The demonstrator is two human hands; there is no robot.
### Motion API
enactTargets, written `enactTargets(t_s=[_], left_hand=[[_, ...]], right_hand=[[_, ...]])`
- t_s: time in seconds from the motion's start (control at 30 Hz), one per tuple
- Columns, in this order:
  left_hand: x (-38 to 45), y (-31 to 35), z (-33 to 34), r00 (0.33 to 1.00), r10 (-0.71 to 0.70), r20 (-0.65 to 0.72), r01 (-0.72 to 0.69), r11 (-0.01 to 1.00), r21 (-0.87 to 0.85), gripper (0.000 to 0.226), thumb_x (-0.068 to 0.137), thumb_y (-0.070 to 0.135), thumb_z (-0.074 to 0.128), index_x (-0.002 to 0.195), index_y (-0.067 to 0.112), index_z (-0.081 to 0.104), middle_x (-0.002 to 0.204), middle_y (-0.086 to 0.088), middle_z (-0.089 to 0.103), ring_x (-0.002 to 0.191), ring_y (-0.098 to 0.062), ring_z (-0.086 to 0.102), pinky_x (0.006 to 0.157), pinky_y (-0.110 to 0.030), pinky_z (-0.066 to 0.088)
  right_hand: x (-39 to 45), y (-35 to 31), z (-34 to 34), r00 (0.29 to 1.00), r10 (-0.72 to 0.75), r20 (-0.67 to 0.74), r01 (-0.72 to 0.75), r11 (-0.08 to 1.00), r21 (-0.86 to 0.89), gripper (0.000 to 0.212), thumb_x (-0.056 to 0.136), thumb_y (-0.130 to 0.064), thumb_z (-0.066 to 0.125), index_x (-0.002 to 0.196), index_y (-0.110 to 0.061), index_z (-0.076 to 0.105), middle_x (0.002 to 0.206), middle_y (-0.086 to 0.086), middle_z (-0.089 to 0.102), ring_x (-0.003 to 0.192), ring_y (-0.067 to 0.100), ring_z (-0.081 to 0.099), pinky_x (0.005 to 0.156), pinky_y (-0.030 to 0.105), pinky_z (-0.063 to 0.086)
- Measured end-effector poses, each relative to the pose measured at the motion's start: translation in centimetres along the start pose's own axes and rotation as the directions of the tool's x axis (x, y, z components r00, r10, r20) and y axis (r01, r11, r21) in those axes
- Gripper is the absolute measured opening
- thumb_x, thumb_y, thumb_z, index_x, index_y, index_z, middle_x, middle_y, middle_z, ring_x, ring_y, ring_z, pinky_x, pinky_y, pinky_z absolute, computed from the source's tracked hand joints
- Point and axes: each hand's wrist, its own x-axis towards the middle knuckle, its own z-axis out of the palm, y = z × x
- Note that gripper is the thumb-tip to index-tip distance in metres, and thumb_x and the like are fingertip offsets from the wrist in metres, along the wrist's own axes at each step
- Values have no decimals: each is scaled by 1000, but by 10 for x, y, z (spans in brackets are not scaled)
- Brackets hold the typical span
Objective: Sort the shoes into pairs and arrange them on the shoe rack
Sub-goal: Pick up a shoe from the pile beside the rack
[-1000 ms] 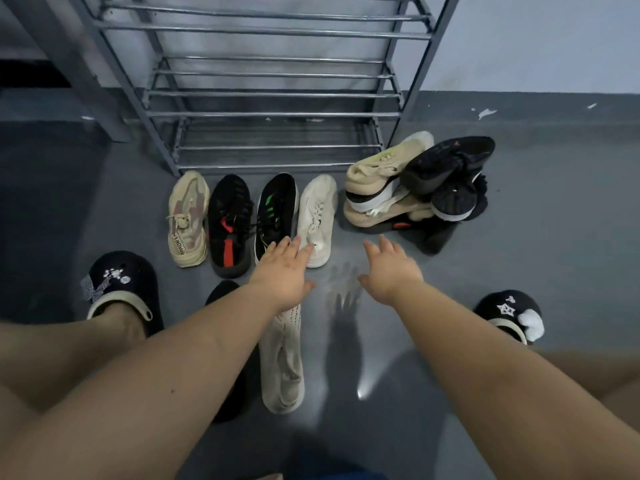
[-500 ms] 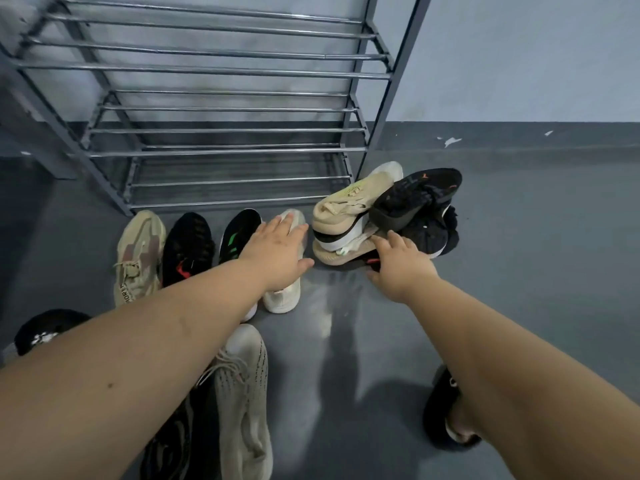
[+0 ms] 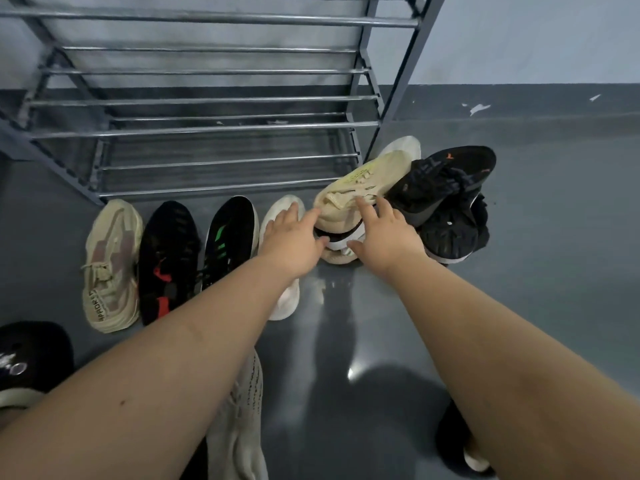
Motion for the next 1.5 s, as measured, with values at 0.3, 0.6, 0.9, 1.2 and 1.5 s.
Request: enactTargets(t_s=[0.3,0.6,0.9,1.2,1.5], left_hand=[[47,29,-1,939,-286,189,335,639,-692,66,97,39,43,151,14,14,148,-11,39,131,-29,42,103,-32,35],[65,13,10,927,-319,195,339,498,-798,34,97,32,45,126,18,50,112,-8,65,110,-29,59,101,-41,45],[50,11,7,957,-190,219,286,492,-823,32,93,23,56,121,8,50,104,-8,64,90,-19,62,83,-33,54],[-62,-30,-14,925,-118,360,379,333,-863,52,94,5,49,140,15,28,111,-17,55,79,-26,61,77,-34,53],[-203,-93,23,894,-39,446,412,458,-787,52,93,4,50,136,28,33,112,-14,61,82,-23,61,80,-35,54]], right_hand=[[53,-13,9,993,63,95,-73,992,99,63,94,-20,43,151,-25,16,157,14,9,136,35,32,100,44,39],[52,-4,0,998,61,20,-64,935,350,46,84,-39,67,120,-13,55,146,6,35,119,27,50,95,35,43],[16,10,-14,985,18,-171,68,874,481,41,71,-32,80,98,-8,61,101,-4,51,95,12,48,78,21,34],[-52,-23,3,991,113,71,-121,531,839,103,67,-38,83,149,-22,23,148,2,36,128,20,46,102,40,45],[-156,-81,51,903,-69,424,-393,268,880,51,81,-26,73,123,-21,45,114,4,64,102,23,65,78,41,57]])
